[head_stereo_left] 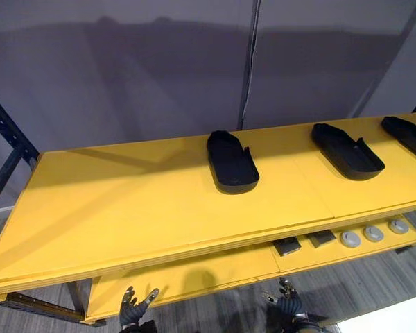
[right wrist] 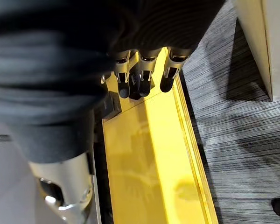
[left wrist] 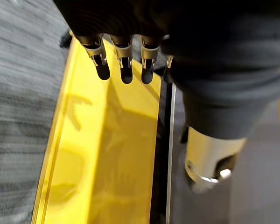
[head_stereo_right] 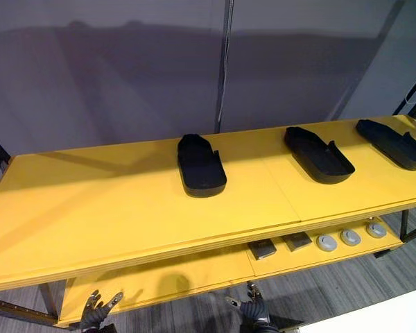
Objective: Walk over and take plastic housings, then place them on the shelf
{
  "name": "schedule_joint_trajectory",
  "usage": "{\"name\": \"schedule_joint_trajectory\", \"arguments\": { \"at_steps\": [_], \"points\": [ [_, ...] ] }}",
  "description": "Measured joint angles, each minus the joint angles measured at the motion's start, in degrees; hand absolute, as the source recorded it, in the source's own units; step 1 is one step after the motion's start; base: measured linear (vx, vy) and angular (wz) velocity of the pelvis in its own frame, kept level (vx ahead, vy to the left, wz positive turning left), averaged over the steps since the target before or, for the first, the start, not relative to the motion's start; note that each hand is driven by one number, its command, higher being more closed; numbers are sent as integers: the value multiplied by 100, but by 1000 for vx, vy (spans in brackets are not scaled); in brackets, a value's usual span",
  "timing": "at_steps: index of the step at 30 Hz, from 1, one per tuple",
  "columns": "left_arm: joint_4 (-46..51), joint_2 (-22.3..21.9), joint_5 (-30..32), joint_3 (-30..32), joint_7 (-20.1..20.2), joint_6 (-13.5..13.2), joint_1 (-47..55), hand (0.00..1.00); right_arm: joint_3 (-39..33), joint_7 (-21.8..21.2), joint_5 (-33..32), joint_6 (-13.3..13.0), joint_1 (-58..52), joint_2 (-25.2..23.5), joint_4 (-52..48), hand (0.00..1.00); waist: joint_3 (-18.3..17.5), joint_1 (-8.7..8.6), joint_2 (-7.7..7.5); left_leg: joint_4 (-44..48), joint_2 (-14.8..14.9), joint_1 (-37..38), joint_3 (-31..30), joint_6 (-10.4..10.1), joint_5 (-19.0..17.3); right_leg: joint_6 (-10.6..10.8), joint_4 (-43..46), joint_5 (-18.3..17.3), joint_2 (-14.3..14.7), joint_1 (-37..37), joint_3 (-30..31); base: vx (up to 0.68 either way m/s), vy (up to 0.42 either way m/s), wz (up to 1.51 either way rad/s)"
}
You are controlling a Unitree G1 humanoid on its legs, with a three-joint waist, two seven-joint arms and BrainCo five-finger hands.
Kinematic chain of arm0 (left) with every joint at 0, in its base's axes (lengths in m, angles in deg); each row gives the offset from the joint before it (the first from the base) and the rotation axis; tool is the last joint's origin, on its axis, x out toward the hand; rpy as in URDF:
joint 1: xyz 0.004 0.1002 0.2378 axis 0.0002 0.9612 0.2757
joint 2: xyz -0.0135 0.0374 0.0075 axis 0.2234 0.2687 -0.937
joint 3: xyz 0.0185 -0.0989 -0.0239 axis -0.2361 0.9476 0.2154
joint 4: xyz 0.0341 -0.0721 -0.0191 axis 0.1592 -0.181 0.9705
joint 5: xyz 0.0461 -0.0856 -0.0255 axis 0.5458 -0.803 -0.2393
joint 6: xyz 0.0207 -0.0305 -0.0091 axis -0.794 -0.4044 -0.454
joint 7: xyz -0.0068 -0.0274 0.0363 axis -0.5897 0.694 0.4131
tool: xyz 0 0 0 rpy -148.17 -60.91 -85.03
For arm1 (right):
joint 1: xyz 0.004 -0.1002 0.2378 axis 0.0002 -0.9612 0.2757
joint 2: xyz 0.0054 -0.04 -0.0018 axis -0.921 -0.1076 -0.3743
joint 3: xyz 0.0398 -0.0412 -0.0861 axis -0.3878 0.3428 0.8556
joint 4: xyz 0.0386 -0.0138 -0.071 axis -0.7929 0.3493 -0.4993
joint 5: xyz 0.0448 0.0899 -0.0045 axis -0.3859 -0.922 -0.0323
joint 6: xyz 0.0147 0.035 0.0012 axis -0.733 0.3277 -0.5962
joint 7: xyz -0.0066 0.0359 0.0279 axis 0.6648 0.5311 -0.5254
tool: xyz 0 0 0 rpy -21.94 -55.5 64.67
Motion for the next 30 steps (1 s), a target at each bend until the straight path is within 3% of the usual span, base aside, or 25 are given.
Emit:
{"name": "schedule_joint_trajectory", "arguments": {
  "at_steps": [3,8,12,17,21,22,24,25,28,30],
  "points": [
    [-1,-4,92,-102,1,-2,-6,0,-55,37,-20,0,9,-57,0,0,27,-22,16,290,34,-10,72,-24,-238,0,70,-70,0,68,51,43,-12,-16],
    [0,-29,155,-332,-3,-40,-104,0,-46,112,-18,-3,149,-49,-6,0,93,-19,101,1810,251,-696,85,30,-928,-60,405,-217,150,-285,387,7,-3,-33],
    [2,-25,156,-489,-4,-51,-178,0,-42,120,8,-2,409,-36,-78,0,236,-85,99,2408,360,-858,31,60,-1416,33,730,-309,307,-594,1002,-23,70,-67],
    [8,-21,174,-463,-21,-54,-295,0,-32,121,95,9,466,-55,-275,0,350,-123,56,2684,306,-947,328,125,-1530,182,1032,-320,301,-987,1720,-32,136,-79],
    [-14,-28,332,-454,-25,-55,-592,0,-38,126,213,15,640,-75,-278,0,506,-124,5,2690,353,-1029,800,173,-1556,433,1053,38,401,-1413,2457,-108,149,-110],
    [-23,-27,382,-454,-25,-57,-740,0,-35,127,264,34,692,-90,-278,0,556,-121,-16,2610,428,-1091,1003,207,-1538,471,1012,212,407,-1586,2338,-214,150,-103],
    [-123,2,385,-502,-25,-59,-987,0,-30,128,265,55,665,-122,-279,0,583,-126,-107,2357,421,-1091,1309,435,-1451,499,1206,195,266,-1798,1729,-207,101,-75],
    [-231,0,384,-599,-28,-54,-1102,0,-41,128,264,55,633,-112,-272,0,583,-125,-123,2223,406,-1046,1474,520,-1397,522,1727,-11,184,-1922,1432,-135,57,-61],
    [-263,-11,384,-894,-17,-53,-1127,0,-33,129,261,54,460,-110,-220,0,559,-135,-144,1868,322,-790,1764,454,-1318,516,2931,-585,20,-1645,1061,-97,-1,-49],
    [-436,-29,381,-845,-21,-53,-1150,0,-32,131,261,51,507,-74,92,0,385,-119,-163,1626,327,-786,1991,443,-1148,416,2555,-735,-117,-1340,694,-27,-48,-63]
  ]
}}
